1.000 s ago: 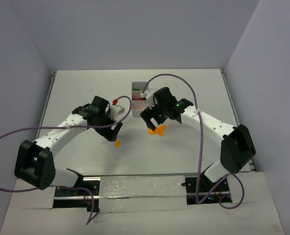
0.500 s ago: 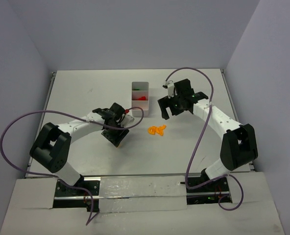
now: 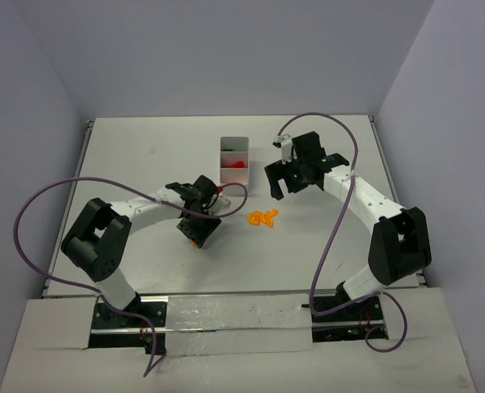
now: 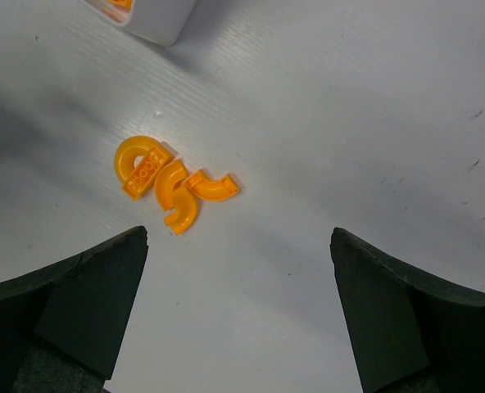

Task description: Sort the legos into containers by color

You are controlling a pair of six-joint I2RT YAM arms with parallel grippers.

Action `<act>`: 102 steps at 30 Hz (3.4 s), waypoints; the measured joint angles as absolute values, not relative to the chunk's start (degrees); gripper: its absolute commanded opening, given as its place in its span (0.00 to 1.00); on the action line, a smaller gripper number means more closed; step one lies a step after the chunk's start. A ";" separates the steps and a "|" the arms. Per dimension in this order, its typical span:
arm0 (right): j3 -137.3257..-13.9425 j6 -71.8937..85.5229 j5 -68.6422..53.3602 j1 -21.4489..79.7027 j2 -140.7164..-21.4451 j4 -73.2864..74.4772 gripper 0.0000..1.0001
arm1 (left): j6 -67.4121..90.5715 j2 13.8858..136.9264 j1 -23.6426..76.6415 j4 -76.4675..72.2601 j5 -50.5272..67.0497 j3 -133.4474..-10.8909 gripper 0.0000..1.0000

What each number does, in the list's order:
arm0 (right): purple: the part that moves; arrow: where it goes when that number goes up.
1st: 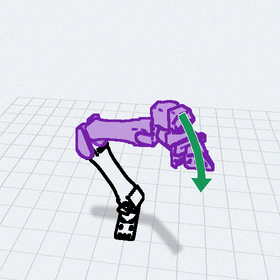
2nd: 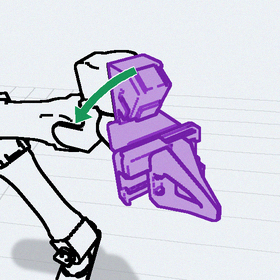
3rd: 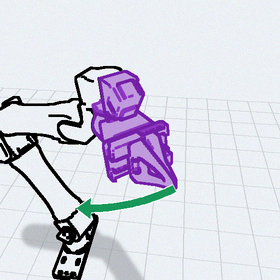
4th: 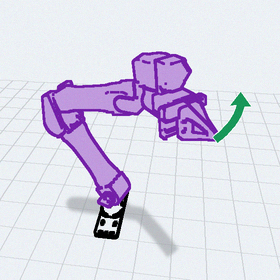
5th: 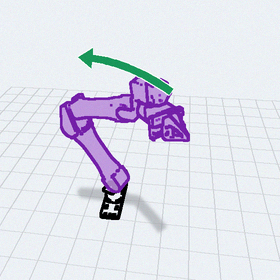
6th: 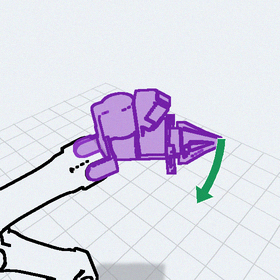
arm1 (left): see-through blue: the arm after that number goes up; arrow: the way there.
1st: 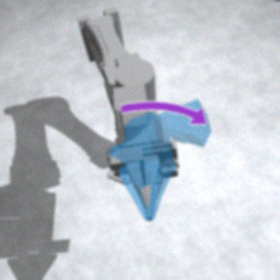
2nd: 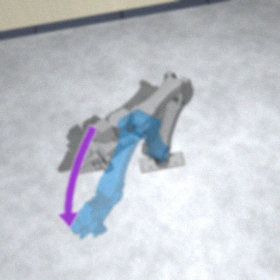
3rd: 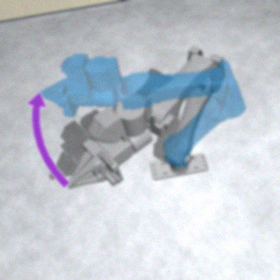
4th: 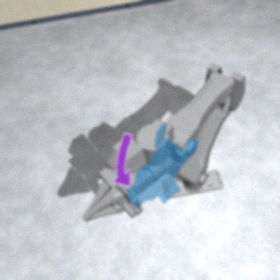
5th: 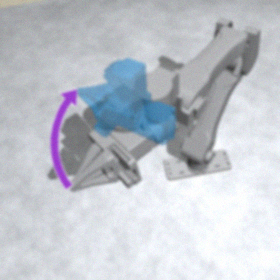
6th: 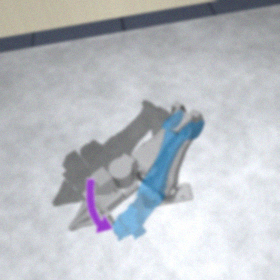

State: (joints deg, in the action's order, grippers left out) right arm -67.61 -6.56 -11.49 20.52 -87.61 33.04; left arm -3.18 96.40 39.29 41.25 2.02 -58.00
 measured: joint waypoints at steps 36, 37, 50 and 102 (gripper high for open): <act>-67.61 -7.09 -11.72 19.97 -87.61 33.04 0.99 | -1.97 96.31 37.40 37.24 -1.13 -74.58 0.07; -67.61 -7.08 -11.75 19.97 -87.61 33.03 0.99 | -1.85 96.87 36.64 36.69 -1.10 -76.98 0.07; -67.61 -7.09 -12.06 18.96 -87.61 32.99 1.00 | 2.78 107.45 34.15 33.99 1.29 -89.39 0.11; -71.62 -19.05 -15.77 20.15 -98.39 40.00 0.56 | -1.19 88.71 17.39 41.69 27.23 -85.19 0.61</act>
